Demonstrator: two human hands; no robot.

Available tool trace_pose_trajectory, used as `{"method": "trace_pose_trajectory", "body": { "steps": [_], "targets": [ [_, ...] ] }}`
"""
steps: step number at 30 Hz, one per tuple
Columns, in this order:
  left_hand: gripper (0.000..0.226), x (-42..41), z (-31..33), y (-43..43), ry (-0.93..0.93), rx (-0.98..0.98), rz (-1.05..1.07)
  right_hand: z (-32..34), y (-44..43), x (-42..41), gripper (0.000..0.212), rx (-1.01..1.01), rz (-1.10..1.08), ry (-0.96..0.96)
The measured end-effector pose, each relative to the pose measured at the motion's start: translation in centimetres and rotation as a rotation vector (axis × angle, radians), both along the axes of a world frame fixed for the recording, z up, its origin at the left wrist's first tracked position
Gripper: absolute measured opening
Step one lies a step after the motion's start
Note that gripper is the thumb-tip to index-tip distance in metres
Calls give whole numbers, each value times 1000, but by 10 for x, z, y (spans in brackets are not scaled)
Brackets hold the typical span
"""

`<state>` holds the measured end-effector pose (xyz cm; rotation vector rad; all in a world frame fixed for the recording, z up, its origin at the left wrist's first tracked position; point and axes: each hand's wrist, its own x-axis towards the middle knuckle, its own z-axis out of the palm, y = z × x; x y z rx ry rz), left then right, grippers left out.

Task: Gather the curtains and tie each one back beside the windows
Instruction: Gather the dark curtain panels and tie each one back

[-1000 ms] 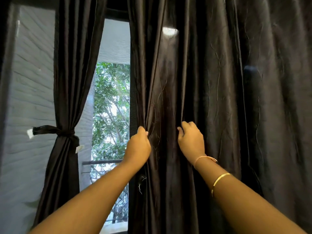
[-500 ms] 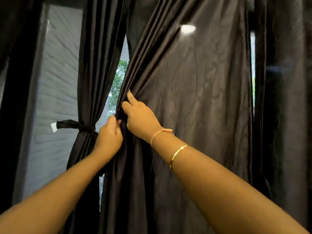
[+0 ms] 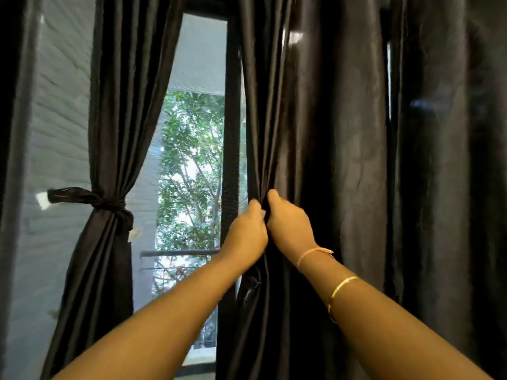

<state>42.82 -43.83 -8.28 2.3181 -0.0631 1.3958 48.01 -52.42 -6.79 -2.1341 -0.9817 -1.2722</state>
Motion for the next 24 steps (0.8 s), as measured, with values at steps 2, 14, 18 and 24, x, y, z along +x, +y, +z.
{"method": "trace_pose_trajectory", "body": {
  "steps": [2, 14, 18, 24],
  "targets": [
    [16, 14, 1, -22, 8, 20, -35, -2, -20, 11, 19, 18, -40, 3],
    [29, 55, 9, -81, 75, 56, -67, -13, -86, 37, 13, 223, -23, 50],
    [12, 46, 2, -54, 61, 21, -18, -14, -63, 30, 10, 148, 52, 27],
    [7, 33, -3, -20, 174, 67, -70, -23, -33, 23, 16, -31, 52, 68]
  ]
}}
